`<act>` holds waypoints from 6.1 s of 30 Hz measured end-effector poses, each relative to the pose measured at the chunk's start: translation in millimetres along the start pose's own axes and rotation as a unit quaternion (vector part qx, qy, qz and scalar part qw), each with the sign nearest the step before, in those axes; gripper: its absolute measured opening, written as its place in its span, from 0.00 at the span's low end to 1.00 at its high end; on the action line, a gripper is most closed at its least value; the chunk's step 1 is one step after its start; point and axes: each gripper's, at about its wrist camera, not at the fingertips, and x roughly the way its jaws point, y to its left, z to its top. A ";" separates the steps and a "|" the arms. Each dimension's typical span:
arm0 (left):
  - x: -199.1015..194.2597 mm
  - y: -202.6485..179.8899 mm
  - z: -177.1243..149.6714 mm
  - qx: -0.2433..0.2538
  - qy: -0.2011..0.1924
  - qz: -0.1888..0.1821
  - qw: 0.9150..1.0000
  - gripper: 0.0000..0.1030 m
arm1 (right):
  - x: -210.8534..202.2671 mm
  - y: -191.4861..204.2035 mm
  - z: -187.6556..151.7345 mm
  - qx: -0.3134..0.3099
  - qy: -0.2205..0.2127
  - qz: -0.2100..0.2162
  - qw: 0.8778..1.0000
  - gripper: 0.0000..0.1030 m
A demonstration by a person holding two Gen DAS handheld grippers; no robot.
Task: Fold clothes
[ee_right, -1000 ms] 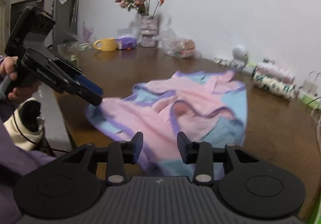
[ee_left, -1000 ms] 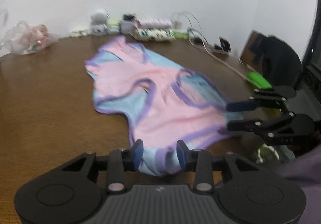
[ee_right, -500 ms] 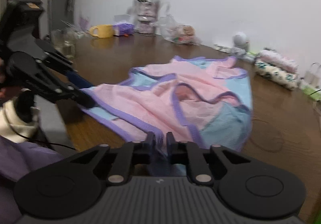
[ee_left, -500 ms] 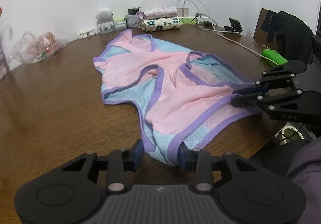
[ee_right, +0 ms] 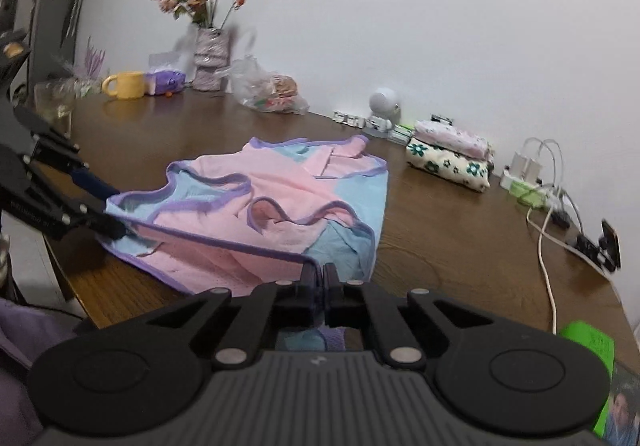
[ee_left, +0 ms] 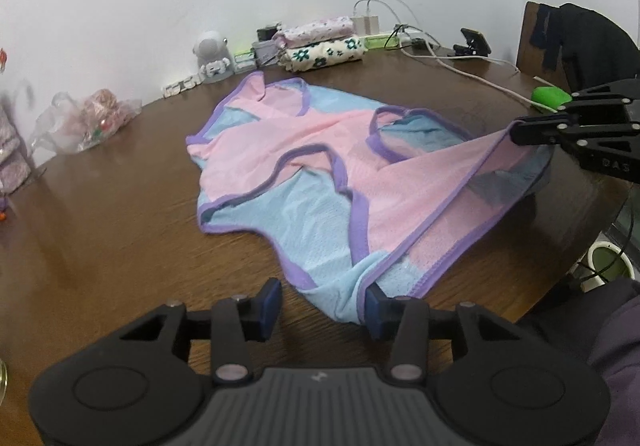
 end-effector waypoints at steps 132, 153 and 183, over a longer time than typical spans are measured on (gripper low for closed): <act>5.5 94.5 38.0 -0.162 -0.038 -0.035 0.986 0.70 | 55.3 -32.1 73.5 -0.001 0.074 0.092 0.993 0.55; 28.4 78.2 2.4 -0.108 0.038 -0.003 0.993 0.30 | 89.6 -5.9 30.8 0.028 0.131 -0.004 0.991 0.01; 71.3 86.1 31.8 -0.030 0.017 0.096 0.995 0.27 | 104.0 -56.7 29.0 0.161 0.060 -0.036 0.985 0.48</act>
